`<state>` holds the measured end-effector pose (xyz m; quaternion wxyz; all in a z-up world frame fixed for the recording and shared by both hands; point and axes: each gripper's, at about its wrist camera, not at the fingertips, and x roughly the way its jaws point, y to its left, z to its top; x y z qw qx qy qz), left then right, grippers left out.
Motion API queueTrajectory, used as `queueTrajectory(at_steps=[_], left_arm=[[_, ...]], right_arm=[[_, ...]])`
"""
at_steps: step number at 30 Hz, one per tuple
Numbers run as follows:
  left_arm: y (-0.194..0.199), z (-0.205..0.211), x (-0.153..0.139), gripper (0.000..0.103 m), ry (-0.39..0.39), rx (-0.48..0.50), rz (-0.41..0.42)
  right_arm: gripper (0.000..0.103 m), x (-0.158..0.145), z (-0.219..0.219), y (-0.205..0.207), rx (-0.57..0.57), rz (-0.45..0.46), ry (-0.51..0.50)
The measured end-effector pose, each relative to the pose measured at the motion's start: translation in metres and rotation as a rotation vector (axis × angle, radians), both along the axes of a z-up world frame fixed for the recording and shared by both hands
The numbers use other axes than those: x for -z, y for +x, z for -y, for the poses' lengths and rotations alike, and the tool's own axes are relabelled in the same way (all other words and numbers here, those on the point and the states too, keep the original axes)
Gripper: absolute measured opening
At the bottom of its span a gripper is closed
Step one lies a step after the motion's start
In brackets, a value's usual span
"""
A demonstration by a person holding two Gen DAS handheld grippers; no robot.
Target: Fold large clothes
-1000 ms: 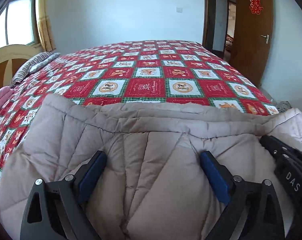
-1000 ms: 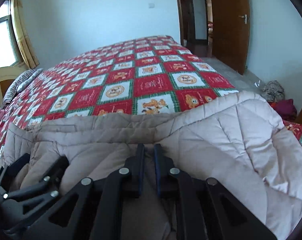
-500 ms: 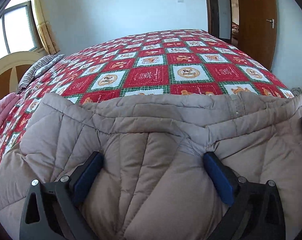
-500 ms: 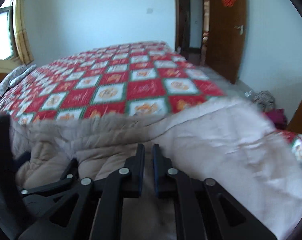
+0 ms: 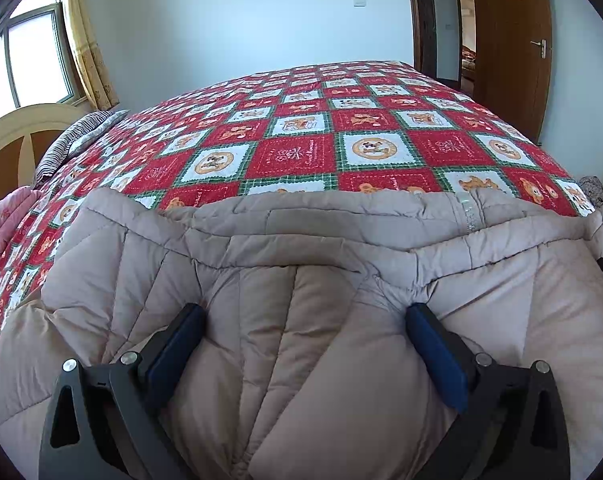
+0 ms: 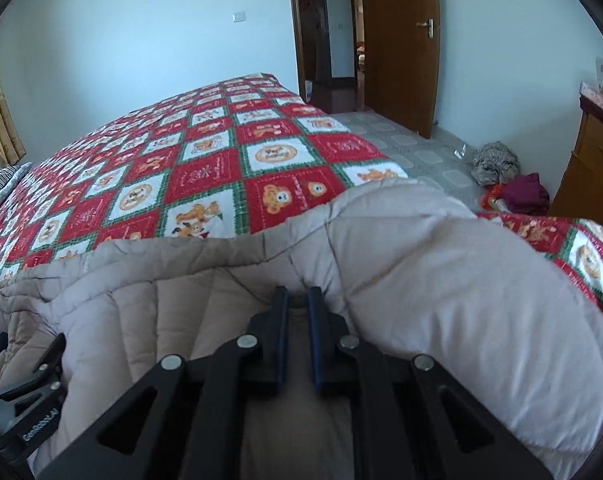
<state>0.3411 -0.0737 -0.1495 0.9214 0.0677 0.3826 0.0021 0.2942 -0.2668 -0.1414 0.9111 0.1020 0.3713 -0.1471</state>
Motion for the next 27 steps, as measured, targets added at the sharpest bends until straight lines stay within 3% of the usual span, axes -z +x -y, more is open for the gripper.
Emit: queueTrajectory(at_steps=[4,7,13,16,19,24,27], left_arm=[[-0.002,0.0,-0.003,0.102,0.001,0.005,-0.005],[-0.005,-0.005,-0.008,0.101,-0.042,0.039,-0.038],[-0.051,-0.038,-0.047,0.101,-0.135,0.123,-0.058],[-0.091,-0.075,-0.067,0.101,-0.177,0.121,-0.019],[-0.127,-0.114,-0.07,0.101,-0.221,0.077,0.007],[-0.178,-0.165,-0.054,0.101,-0.247,-0.052,0.023],[-0.203,-0.184,-0.046,0.101,-0.278,-0.099,0.034]], right_arm=[[0.012,-0.001,0.001,-0.003,0.002,0.0,-0.008],[0.012,-0.002,-0.002,-0.002,0.003,-0.01,-0.028],[0.013,-0.016,-0.001,-0.004,-0.015,-0.066,-0.024],[0.013,-0.049,-0.014,-0.045,-0.061,0.042,-0.027],[0.013,-0.061,-0.047,-0.083,-0.183,0.053,-0.048],[0.013,-0.034,-0.104,-0.124,-0.329,0.037,-0.019],[0.014,-0.002,-0.119,-0.121,-0.309,0.007,-0.061]])
